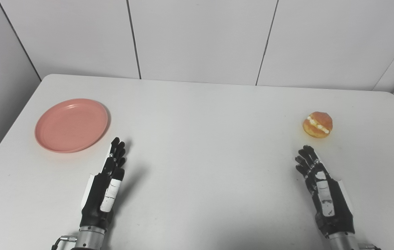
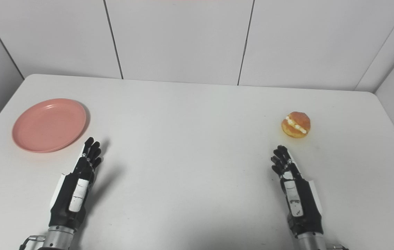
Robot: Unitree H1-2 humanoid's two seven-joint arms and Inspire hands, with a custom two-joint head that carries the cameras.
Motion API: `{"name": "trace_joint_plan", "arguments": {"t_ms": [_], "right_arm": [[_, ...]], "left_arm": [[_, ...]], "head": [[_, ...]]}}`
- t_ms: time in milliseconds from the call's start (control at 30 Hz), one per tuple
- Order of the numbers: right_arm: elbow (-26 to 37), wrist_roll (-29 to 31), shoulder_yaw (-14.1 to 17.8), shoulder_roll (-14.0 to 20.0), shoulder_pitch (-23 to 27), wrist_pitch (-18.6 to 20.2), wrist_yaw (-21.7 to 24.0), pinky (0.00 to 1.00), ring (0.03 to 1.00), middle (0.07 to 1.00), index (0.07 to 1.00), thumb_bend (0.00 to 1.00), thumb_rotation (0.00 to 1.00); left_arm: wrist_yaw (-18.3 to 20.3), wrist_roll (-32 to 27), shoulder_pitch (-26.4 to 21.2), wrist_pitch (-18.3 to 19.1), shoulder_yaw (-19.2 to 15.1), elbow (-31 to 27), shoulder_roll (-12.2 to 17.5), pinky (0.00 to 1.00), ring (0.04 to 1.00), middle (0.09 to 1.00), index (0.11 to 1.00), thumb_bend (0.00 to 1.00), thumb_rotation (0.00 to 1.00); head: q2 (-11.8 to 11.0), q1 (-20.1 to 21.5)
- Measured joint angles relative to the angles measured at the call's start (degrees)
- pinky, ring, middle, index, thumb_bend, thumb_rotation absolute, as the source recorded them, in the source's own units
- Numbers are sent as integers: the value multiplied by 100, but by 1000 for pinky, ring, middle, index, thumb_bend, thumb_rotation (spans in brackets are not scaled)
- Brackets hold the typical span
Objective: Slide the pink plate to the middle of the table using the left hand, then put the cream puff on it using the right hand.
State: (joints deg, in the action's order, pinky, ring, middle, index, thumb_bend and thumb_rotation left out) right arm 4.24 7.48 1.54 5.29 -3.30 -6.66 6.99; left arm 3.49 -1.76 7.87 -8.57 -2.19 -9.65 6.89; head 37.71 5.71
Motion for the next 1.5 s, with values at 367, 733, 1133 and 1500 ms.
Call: {"name": "trace_joint_plan", "arguments": {"t_ms": [367,733,1133,1500], "right_arm": [[7,-3,-19,14,-5,0,19,934,925,934,929,935,962],[19,-5,-40,20,-11,0,24,932,917,934,929,938,963],[-104,61,-35,68,4,-135,119,941,919,939,940,954,959],[-780,337,160,441,296,-791,445,959,931,944,948,926,991]], "left_arm": [[1,0,0,0,7,-2,5,1000,1000,994,1000,893,907],[1,0,0,59,6,-13,6,1000,999,992,1000,903,902],[-23,206,-12,63,67,24,-12,1000,1000,986,1000,938,924],[-330,800,-168,-964,144,424,-216,982,993,990,1000,875,927]], "head": [[9,0],[0,9],[-420,-481],[-966,-1160]]}}
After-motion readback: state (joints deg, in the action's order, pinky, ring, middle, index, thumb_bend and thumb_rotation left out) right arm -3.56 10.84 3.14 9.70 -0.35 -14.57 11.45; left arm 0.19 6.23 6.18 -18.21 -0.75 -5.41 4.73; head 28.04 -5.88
